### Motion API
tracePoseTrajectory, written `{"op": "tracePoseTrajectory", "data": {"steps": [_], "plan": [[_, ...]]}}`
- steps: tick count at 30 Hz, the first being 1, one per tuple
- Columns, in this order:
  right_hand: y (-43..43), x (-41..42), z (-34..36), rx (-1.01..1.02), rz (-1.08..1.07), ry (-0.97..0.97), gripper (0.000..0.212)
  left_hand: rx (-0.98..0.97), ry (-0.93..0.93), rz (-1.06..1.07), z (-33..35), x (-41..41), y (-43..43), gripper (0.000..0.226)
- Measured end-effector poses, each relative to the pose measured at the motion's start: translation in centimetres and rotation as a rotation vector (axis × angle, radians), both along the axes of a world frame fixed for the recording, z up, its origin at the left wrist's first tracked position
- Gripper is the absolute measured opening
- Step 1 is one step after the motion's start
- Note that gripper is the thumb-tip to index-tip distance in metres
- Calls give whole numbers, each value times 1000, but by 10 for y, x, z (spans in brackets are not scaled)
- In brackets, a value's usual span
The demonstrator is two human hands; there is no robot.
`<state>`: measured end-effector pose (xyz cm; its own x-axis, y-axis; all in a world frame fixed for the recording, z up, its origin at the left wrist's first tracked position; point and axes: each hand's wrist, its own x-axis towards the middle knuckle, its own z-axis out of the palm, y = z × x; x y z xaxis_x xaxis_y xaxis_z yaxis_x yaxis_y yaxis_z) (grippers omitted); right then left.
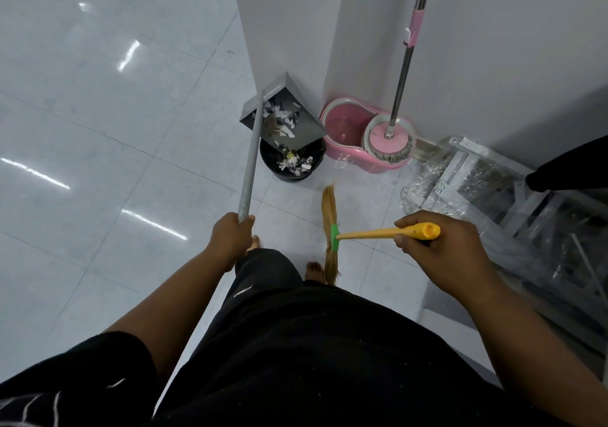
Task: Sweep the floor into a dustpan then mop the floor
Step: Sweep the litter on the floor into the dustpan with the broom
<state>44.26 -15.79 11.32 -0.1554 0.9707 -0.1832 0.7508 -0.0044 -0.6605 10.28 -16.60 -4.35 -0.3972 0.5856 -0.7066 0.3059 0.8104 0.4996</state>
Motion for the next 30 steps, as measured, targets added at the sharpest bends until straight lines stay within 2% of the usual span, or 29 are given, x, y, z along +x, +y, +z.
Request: {"op": "tracePoseTrajectory", "data": {"steps": [5,11,26,30], "plan": [[1,-3,-1,3,25,1,13,23,19,-40,2,8,15,25],[1,3,-2,-17,0,24,14,23,60,-54,-2,0,-13,29],[3,7,-5,-31,53,24,11,58,151,-256,0,3,-19,33],[4,8,-4,-31,66,21,11,61,145,-249,0,0,-29,33]]}}
